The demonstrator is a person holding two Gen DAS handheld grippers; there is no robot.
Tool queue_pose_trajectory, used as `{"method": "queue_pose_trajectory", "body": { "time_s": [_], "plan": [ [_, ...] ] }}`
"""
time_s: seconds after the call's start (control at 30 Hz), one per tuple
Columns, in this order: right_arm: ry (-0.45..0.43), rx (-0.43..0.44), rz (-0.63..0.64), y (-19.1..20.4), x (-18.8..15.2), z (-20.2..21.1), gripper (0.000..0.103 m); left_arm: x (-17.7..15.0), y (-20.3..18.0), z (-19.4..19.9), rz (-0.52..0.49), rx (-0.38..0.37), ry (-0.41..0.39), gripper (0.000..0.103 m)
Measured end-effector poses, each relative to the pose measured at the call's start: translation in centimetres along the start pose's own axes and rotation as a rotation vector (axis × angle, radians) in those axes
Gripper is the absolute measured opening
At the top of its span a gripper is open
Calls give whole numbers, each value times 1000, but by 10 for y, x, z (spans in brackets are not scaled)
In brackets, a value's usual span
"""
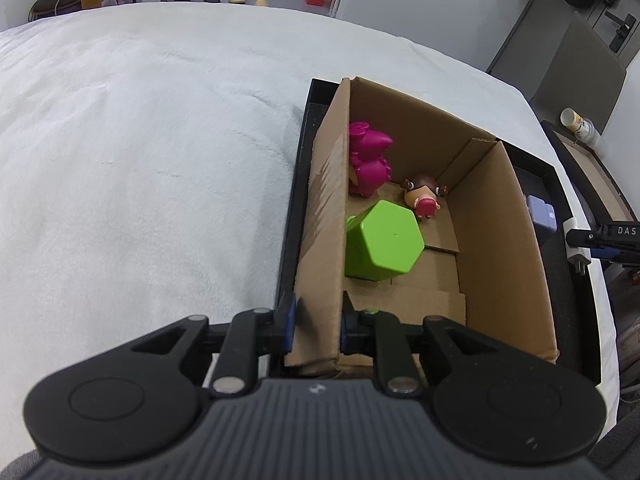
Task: Organize rigid objects
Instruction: 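Carry the charger plug into the cardboard box and open the right gripper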
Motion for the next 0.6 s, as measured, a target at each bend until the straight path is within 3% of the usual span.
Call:
{"method": "queue_pose_trajectory", "body": {
  "time_s": [0.6],
  "plan": [
    [-40,109,134,98,15,36,38,1,5,0,21,-38,-3,20]
  ]
}}
Point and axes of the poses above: each gripper's, at about its wrist camera, not at the fingertips, and z roughly against the way its jaws point, y to its left, x to its top, the point moved 1 cm from there along -z, roughly the way its jaws point, and after that the axes turned 9 degrees about -y, right-handed, at the moved point
